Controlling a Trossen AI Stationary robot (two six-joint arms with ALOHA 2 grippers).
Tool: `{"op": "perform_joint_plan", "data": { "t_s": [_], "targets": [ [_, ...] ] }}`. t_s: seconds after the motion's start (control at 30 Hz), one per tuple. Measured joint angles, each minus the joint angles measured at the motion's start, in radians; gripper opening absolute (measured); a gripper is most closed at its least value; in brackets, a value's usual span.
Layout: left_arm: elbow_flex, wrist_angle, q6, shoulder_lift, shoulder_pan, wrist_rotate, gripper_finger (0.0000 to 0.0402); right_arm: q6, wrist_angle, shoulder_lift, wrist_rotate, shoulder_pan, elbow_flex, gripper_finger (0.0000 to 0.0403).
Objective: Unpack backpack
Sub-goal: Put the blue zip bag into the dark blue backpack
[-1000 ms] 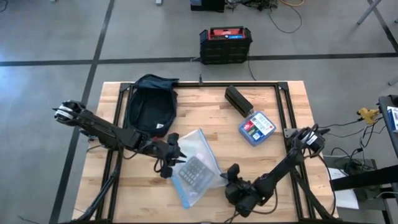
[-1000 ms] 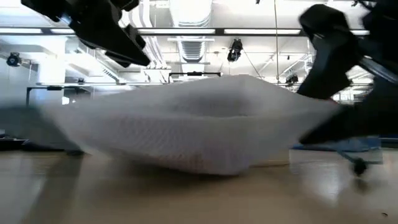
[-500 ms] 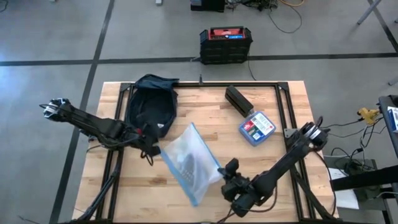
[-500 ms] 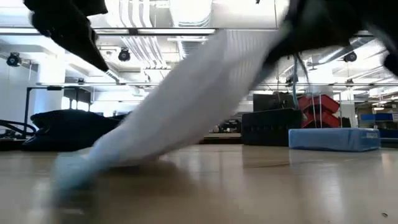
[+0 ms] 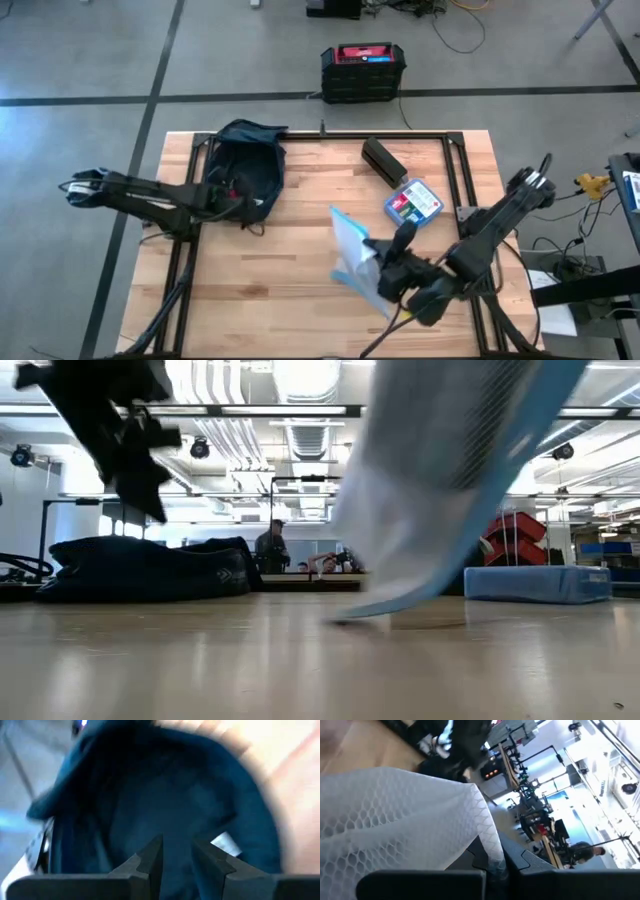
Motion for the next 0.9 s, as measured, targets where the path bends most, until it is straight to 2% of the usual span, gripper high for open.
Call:
{"op": "perform_joint_plan", "data": {
  "t_s": [0.1, 0.17, 0.27, 0.43, 0.5, 0.6, 0.7, 0.83, 0.9],
  "targets": [
    [-0.024, 0.015, 0.040, 0.034, 0.110, 0.055, 0.0080, -0.016, 0.005, -0.041, 0.000, -0.004, 0.000, 0.0000],
    [-0.040, 0.025, 0.078, 0.065, 0.163, 0.140, 0.0080, -0.029, 0.007, -0.059, 0.001, -0.004, 0.000, 0.0000],
    [-0.051, 0.089, 0.129, 0.116, 0.189, 0.341, 0.0080, -0.041, 0.009, -0.074, 0.003, -0.003, 0.000, 0.0000],
    [-0.033, 0.225, 0.146, 0.212, 0.180, 0.787, 0.0080, -0.064, 0.011, -0.081, -0.002, -0.013, 0.000, 0.0000],
    [-0.010, 0.323, 0.132, 0.253, 0.167, 0.903, 0.0080, -0.064, 0.015, -0.081, -0.002, -0.023, 0.000, 0.0000],
    [0.043, 0.490, 0.131, 0.315, 0.143, 0.971, 0.0080, -0.069, 0.015, -0.081, -0.003, -0.040, 0.000, 0.0000],
    [0.131, 0.598, 0.191, 0.365, 0.126, 0.981, 0.0080, -0.100, 0.012, -0.087, -0.002, -0.051, 0.003, 0.0000],
    [0.285, 0.632, 0.258, 0.388, 0.113, 0.981, 0.0080, -0.141, 0.015, -0.099, 0.021, -0.054, 0.050, 0.0000],
    [0.374, 0.556, 0.301, 0.375, 0.112, 0.976, 0.0080, -0.160, 0.017, -0.103, 0.026, -0.053, 0.079, 0.0000]
  ]
}}
